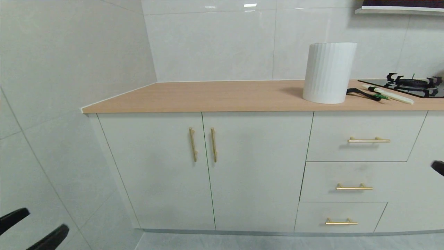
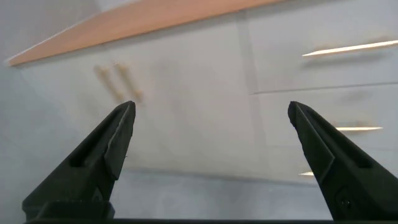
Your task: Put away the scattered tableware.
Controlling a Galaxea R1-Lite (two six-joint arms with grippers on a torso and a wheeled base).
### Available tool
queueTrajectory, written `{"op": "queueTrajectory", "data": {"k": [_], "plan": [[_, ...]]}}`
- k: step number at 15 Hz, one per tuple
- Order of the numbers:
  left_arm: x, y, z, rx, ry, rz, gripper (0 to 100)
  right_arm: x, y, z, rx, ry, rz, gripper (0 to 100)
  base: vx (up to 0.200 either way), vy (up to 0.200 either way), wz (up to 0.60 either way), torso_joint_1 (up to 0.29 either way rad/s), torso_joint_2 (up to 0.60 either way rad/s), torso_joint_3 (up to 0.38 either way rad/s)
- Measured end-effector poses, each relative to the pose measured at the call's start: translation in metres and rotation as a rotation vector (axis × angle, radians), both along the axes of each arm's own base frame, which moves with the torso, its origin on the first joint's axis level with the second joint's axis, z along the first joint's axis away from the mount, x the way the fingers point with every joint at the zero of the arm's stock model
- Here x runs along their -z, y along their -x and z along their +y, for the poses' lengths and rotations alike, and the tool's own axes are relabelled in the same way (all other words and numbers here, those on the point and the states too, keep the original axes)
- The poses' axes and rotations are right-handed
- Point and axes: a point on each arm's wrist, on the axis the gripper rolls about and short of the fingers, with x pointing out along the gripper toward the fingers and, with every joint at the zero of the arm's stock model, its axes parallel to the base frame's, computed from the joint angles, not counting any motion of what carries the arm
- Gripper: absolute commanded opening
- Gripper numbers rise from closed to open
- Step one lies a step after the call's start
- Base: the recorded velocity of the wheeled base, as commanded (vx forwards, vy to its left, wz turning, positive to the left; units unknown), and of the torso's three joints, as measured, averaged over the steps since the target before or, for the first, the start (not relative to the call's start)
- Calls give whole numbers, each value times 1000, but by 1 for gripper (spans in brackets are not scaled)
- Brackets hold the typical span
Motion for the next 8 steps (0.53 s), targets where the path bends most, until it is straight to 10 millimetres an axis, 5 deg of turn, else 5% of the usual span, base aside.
{"op": "queueTrajectory", "data": {"k": [4, 8], "plan": [[29, 47, 17, -118, -27, -74, 100, 28, 64, -30, 215, 169, -141, 100, 0, 0, 0, 0, 0, 0], [39, 64, 22, -348, -25, -150, 100, 51, 108, -32, 439, 329, -238, 100, 0, 0, 0, 0, 0, 0]]}}
